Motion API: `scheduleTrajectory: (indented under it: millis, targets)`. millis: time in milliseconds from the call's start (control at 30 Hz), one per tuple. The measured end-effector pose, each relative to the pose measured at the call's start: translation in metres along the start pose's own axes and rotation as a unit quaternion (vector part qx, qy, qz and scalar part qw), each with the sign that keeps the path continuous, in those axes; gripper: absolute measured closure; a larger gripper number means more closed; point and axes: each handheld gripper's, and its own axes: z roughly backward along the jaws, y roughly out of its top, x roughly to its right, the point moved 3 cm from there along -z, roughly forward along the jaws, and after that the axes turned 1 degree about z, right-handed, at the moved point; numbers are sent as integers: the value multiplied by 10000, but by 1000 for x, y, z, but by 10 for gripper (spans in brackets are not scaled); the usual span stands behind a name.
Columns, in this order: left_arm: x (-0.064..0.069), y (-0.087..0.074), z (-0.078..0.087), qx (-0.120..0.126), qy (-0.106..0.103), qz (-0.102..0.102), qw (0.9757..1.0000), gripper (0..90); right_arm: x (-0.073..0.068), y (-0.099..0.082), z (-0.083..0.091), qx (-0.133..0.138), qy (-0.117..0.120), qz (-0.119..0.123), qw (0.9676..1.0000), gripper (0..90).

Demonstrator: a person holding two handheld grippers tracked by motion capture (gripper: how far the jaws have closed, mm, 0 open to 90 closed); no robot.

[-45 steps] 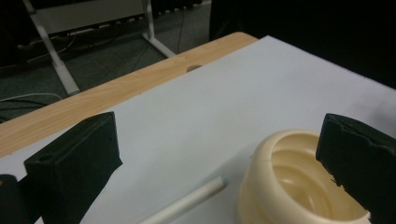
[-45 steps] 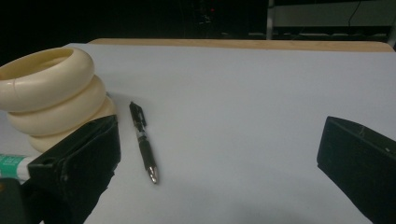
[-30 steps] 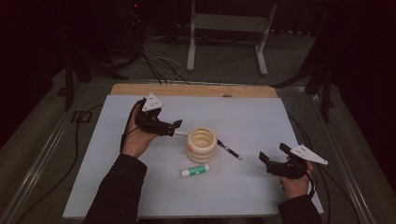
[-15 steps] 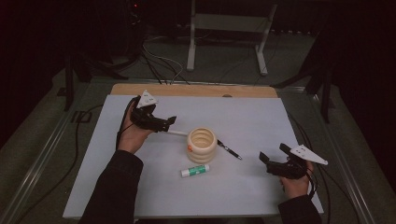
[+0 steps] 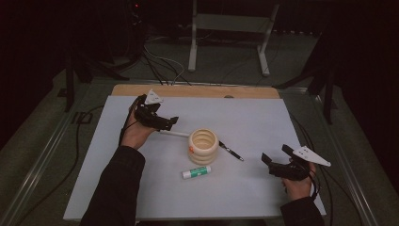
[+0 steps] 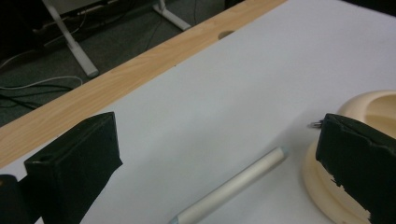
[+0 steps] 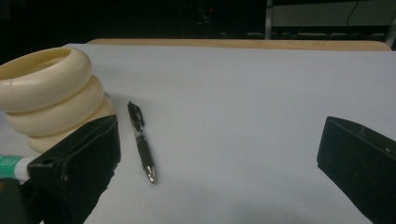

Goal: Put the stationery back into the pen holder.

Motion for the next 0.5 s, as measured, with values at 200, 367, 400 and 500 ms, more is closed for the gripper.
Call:
scheduleTrajectory:
  millis: [200,367,400,500]
  targets:
    - [-3,-7,-18,-275,-71,-6,9996,1,0,0,0,3,-1,2,10000,0]
    - [-3,-11,-29,-354,-136,-12,9993,1,0,0,-1,-3,14,0,10000,0]
    - [-2,-11,-31,-370,-144,-38,9992,1,0,0,-1,-2,18,-1,10000,0]
    - [-1,-13,-37,-406,-186,-97,9990,1,0,0,-1,4,23,13,10000,0]
